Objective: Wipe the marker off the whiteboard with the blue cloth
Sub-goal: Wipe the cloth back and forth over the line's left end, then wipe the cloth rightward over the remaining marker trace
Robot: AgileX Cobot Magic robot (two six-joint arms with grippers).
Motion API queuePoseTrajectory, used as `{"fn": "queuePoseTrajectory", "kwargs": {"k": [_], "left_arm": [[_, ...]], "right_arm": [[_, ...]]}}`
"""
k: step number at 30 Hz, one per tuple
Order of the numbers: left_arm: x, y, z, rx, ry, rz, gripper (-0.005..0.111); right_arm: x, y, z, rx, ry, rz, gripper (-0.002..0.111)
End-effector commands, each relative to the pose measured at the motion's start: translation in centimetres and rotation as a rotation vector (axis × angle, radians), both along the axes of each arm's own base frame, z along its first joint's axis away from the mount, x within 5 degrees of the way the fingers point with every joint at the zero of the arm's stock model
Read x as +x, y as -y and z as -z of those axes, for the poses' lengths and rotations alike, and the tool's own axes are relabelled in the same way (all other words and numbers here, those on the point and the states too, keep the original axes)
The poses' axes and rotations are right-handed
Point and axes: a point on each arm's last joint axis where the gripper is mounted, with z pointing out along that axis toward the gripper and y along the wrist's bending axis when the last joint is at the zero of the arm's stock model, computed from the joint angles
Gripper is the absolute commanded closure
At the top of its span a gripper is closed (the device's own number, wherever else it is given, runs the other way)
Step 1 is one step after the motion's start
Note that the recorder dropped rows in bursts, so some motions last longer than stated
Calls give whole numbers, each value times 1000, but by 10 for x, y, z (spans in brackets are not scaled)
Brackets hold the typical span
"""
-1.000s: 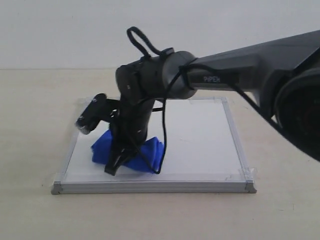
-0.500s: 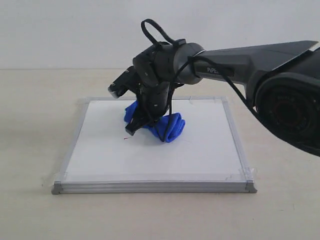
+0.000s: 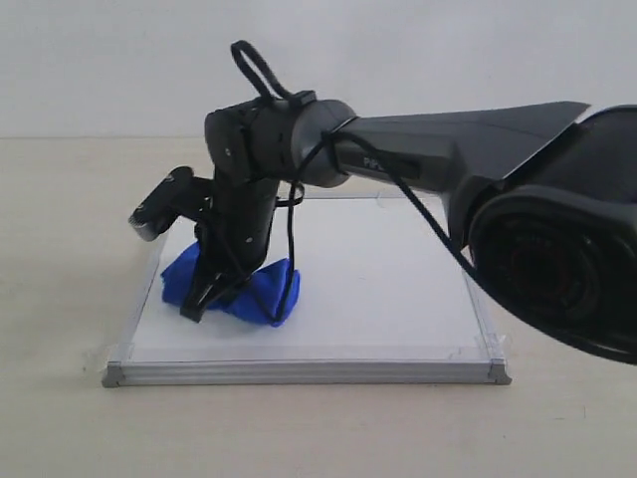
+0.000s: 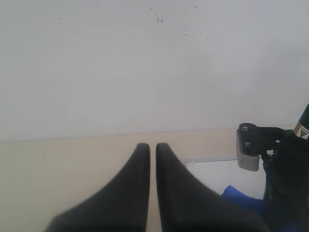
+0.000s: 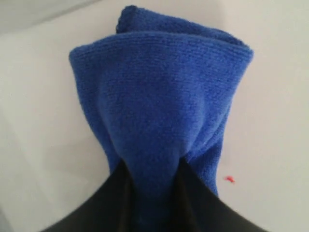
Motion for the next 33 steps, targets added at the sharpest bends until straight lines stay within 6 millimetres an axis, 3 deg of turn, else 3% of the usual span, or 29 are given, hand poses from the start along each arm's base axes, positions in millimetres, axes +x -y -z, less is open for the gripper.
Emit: {"fn": "queuePoseTrajectory", "kwargs": {"k": [1, 2, 3, 5, 7, 9, 14, 16, 20, 24, 27, 30, 33], "left_arm": [[0, 0, -1, 0, 3, 3, 102], [0, 0, -1, 0, 3, 3, 102], [0, 0, -1, 0, 3, 3, 102], [0, 0, -1, 0, 3, 3, 102], [0, 0, -1, 0, 3, 3, 102], [0, 0, -1, 0, 3, 3, 102], [0, 0, -1, 0, 3, 3, 102], [0, 0, -1, 0, 3, 3, 102], [0, 0, -1, 0, 3, 3, 102], [0, 0, -1, 0, 3, 3, 102], [0, 0, -1, 0, 3, 3, 102], [0, 0, -1, 0, 3, 3, 102], [0, 0, -1, 0, 3, 3, 102]], "right_arm": [[6, 1, 4, 13, -14, 28, 109], [18, 11, 4, -7, 45, 89, 109], [41, 35, 6, -67, 153, 251, 109], [66, 71, 16, -205, 274, 389, 109], [73, 89, 27, -261, 268, 448, 109], [68, 82, 31, -238, 227, 436, 109], [7, 5, 33, 78, -165, 21, 109], [-3, -4, 30, 134, -227, -38, 109], [19, 18, 34, 29, -109, 134, 109], [51, 61, 32, -225, 155, 369, 109], [60, 77, 26, -357, 283, 446, 109], [57, 75, 27, -371, 260, 403, 109], [43, 58, 34, -273, 109, 294, 109]]}}
